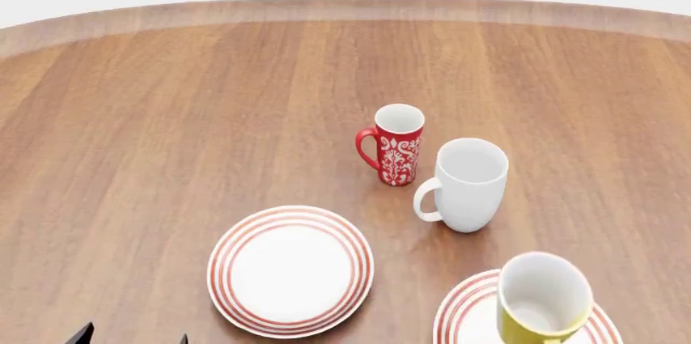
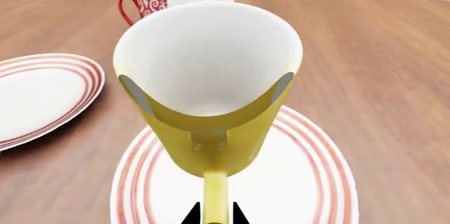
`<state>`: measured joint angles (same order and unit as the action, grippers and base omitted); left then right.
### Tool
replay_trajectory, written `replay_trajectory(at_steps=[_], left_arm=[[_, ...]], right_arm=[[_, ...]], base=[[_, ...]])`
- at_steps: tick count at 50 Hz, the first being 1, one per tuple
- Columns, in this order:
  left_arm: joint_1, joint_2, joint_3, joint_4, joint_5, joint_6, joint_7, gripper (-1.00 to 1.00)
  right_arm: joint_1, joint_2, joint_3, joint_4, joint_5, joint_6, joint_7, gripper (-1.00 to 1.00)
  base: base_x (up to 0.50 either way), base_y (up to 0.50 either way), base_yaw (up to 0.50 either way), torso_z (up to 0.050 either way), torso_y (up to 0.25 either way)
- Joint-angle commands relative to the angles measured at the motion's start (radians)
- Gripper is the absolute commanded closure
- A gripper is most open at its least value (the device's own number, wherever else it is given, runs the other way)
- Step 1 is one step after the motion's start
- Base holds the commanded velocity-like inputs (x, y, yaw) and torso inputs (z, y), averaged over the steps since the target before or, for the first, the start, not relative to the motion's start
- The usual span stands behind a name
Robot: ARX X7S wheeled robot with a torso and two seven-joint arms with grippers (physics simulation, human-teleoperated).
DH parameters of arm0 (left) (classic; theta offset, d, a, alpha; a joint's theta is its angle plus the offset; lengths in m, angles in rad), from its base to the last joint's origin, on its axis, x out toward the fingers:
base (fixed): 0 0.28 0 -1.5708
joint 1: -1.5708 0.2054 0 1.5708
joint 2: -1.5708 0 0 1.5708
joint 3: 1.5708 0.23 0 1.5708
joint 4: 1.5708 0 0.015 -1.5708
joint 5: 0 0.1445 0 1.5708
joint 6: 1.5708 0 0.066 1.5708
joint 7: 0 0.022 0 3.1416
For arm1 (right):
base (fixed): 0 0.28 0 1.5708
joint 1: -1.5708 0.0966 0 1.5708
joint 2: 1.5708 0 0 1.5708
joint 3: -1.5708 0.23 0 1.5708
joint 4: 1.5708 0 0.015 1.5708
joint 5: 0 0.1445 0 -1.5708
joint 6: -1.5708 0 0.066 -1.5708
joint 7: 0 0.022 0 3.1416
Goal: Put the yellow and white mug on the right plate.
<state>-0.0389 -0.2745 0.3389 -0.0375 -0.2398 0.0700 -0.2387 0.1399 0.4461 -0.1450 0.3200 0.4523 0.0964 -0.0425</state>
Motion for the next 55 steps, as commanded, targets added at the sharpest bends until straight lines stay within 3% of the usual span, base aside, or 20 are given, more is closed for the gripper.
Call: replay_trajectory(at_steps=[1, 26, 53, 54, 55], left_arm=[[-0.003, -0.002, 0.003, -0.005, -0.002, 0.003, -0.003, -1.00], [-0.005, -0.006, 0.011, -0.006, -0.007, 0.005, -0.009, -1.00], [-0.004, -0.012, 0.020, -0.002, -0.013, 0.005, -0.015, -1.00], [-0.004, -0.013, 0.021, -0.002, -0.012, 0.005, -0.016, -1.00], [-0.003, -0.013, 0.021, -0.001, -0.013, 0.004, -0.015, -1.00]], right_arm=[[0.037, -0.019, -0.003, 0.089, -0.014, -0.027, -0.023, 1.00], [0.155, -0.075, -0.008, 0.420, -0.035, -0.123, -0.089, 1.00], [0.144, -0.076, -0.027, 0.427, -0.056, -0.159, -0.103, 1.00], [0.136, -0.074, -0.031, 0.409, -0.055, -0.150, -0.103, -1.00], [0.128, -0.071, -0.038, 0.394, -0.057, -0.144, -0.109, -1.00]], base=[[0.00, 0.00, 0.00, 0.000, 0.000], [0.00, 0.00, 0.00, 0.000, 0.000], [0.00, 0.00, 0.00, 0.000, 0.000], [0.00, 0.00, 0.00, 0.000, 0.000], [0.00, 0.00, 0.00, 0.000, 0.000]])
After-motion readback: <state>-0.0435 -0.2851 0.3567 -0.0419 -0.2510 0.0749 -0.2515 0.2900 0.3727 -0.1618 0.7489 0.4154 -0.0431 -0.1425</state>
